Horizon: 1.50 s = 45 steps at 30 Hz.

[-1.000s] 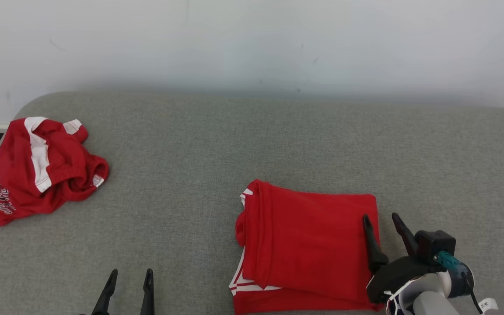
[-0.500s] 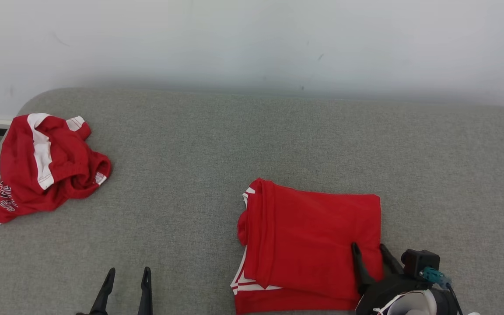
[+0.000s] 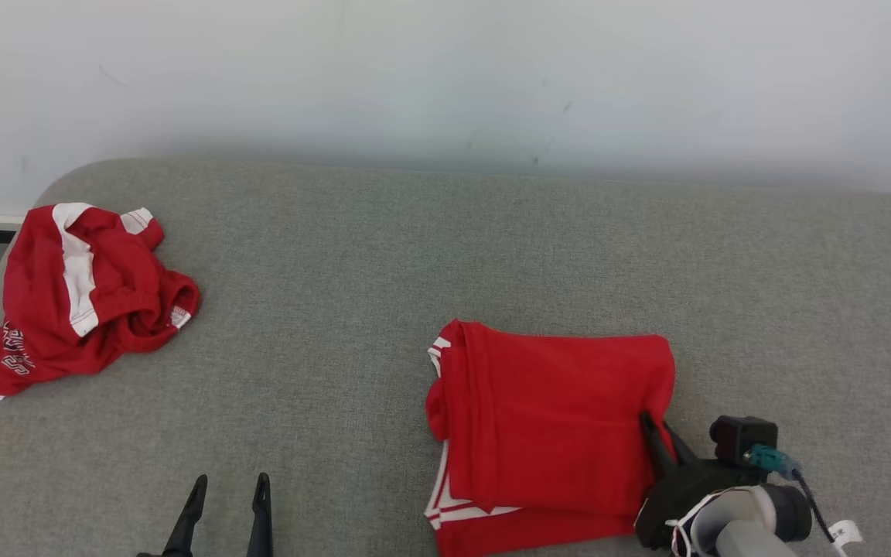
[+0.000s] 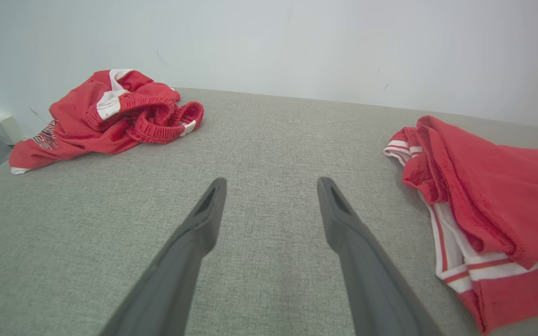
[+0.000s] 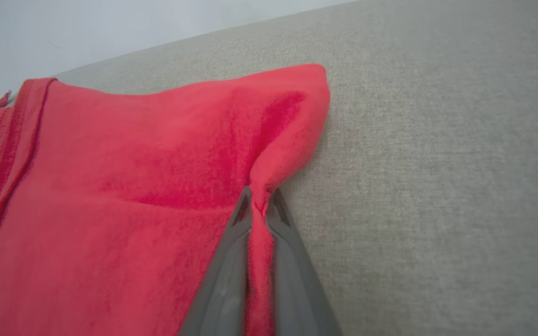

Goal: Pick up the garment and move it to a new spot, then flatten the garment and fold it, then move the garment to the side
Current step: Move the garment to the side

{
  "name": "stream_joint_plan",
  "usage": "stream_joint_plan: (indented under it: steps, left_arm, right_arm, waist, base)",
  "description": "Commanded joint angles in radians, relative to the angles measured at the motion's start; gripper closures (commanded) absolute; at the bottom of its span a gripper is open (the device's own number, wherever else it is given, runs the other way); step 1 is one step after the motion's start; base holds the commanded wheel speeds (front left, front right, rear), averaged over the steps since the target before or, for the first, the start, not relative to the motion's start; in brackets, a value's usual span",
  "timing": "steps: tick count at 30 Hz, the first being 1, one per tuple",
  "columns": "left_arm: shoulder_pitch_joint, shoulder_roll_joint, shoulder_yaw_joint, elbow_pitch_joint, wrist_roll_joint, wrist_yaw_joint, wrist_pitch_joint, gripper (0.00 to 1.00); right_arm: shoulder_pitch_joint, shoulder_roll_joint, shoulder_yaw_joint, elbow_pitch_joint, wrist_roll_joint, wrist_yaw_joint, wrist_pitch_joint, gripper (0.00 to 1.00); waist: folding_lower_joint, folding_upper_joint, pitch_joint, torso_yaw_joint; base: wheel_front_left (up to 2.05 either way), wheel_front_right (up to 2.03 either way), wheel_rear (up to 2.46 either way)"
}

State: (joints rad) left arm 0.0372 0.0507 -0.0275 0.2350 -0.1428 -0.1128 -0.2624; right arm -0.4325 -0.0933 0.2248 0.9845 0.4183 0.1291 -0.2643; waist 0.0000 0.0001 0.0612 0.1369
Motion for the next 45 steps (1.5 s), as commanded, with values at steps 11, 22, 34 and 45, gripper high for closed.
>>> stream_joint_plan:
  steps: [11,22,34,45]
  left_arm:
    - [-0.021,-0.001,0.001,-0.019,-0.014,0.004,-0.001,0.00]
    - [-0.102,0.000,-0.034,-0.084,-0.020,0.004,-0.001,0.00]
    - [-0.200,-0.001,-0.050,-0.177,0.015,0.000,-0.001,0.00]
    - [-0.248,-0.001,-0.046,-0.266,0.047,-0.002,-0.001,0.00]
  right_arm:
    - [-0.114,-0.197,0.023,-0.064,-0.046,0.002,-0.001,1.00]
    - [-0.318,-0.422,0.119,-0.036,-0.041,0.002,0.002,1.00]
    - [-0.541,-0.561,0.142,0.051,-0.015,0.002,0.033,1.00]
    - [-0.679,-0.636,0.180,0.110,-0.056,0.002,0.025,1.00]
  waist:
    - [0.0000,-0.0001,0.039,-0.067]
    - [0.0000,-0.0001,0.165,-0.120]
    - [0.0000,-0.0001,0.310,-0.137]
    - [0.0000,-0.0001,0.411,-0.160]
  base:
    - [0.00,0.00,0.00]
    - [0.00,0.00,0.00]
    - [0.00,0.00,0.00]
    - [0.00,0.00,0.00]
